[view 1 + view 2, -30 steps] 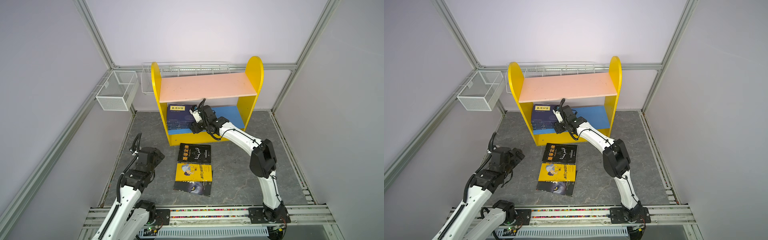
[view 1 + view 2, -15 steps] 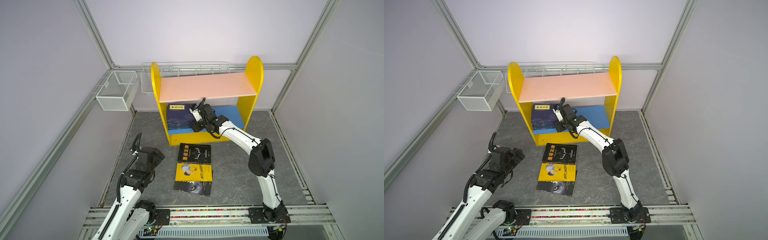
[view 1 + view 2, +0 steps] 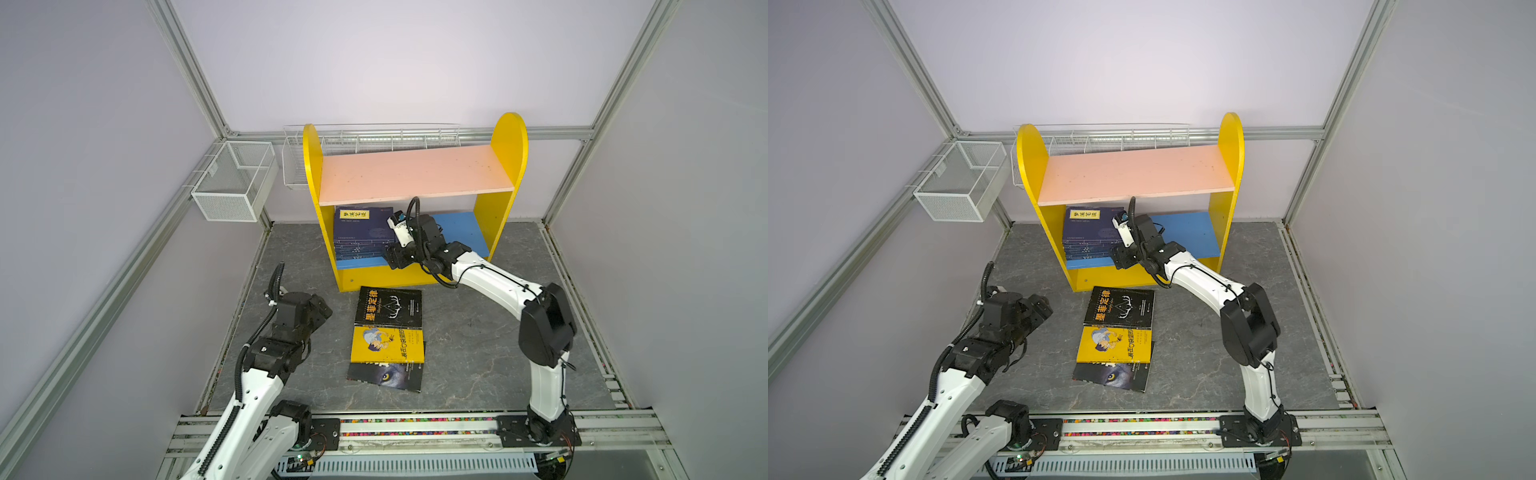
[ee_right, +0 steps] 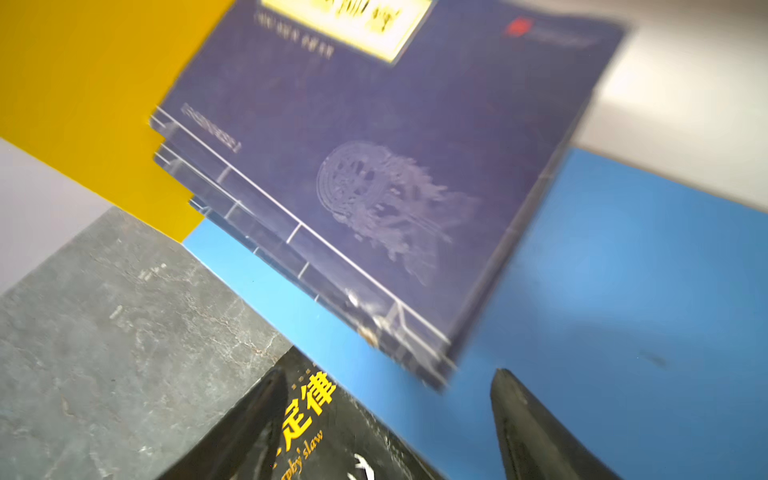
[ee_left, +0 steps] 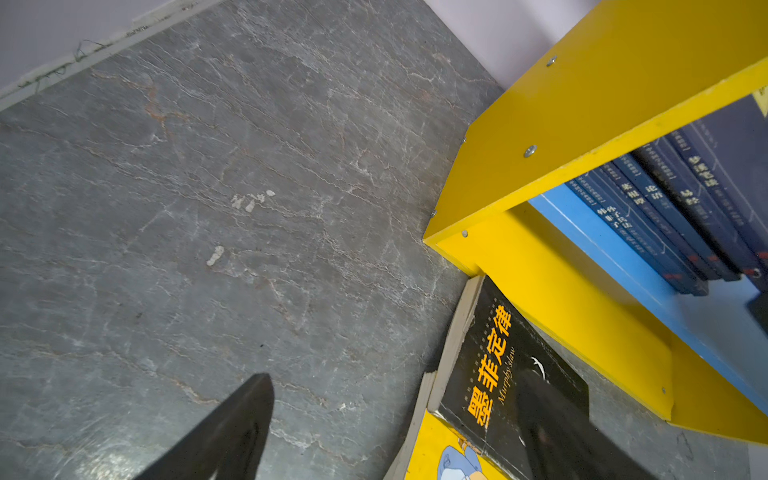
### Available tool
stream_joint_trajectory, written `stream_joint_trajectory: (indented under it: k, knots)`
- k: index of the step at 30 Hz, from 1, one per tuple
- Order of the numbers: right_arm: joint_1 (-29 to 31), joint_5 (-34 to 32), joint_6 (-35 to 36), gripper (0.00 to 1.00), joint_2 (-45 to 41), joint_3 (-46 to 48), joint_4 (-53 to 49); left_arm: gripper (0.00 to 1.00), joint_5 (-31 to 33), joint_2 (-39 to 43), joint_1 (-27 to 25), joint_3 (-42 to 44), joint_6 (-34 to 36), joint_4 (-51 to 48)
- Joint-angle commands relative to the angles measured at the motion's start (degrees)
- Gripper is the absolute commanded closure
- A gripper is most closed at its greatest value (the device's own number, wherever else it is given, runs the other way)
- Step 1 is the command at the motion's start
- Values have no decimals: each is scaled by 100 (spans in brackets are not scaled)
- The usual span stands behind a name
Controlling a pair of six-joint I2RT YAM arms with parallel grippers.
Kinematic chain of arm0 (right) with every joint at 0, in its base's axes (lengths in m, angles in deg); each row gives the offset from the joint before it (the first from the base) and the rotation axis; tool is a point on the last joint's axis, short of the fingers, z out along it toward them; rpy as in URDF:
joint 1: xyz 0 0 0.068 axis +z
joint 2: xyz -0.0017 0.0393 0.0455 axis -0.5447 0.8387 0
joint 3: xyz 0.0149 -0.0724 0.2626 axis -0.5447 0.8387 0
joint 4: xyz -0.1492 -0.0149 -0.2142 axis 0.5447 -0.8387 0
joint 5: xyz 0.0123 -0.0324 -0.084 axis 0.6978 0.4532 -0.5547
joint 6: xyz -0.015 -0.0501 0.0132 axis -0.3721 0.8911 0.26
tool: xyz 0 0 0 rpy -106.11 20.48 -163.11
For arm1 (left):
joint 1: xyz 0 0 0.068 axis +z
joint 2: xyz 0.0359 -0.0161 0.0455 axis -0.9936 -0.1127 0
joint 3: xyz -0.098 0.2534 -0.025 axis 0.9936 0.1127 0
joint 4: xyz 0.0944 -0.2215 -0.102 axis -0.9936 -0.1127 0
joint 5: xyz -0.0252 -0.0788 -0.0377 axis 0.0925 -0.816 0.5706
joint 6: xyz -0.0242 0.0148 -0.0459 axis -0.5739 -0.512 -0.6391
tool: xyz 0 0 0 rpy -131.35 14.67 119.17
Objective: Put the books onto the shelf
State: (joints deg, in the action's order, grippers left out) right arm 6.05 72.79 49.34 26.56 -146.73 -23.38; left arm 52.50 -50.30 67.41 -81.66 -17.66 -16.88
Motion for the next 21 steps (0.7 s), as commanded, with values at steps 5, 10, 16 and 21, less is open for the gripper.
stream_joint_trajectory:
  k: [5, 10, 16, 21]
  knots:
    - [-610, 202, -1712, 22, -1053, 1001, 1165, 9, -260, -278, 31, -75, 176, 449]
    - [-925, 1056, -2573, 26, -456, 469, 914, 10, -327, -349, 38, -51, 103, 554]
    - [-947, 1247, -3046, 28, 280, -179, 1244, 10, -336, -326, 33, 28, -21, 555]
    - [-955, 1417, -3623, 35, 880, -572, 1607, 10, -339, -279, 34, 39, -47, 501]
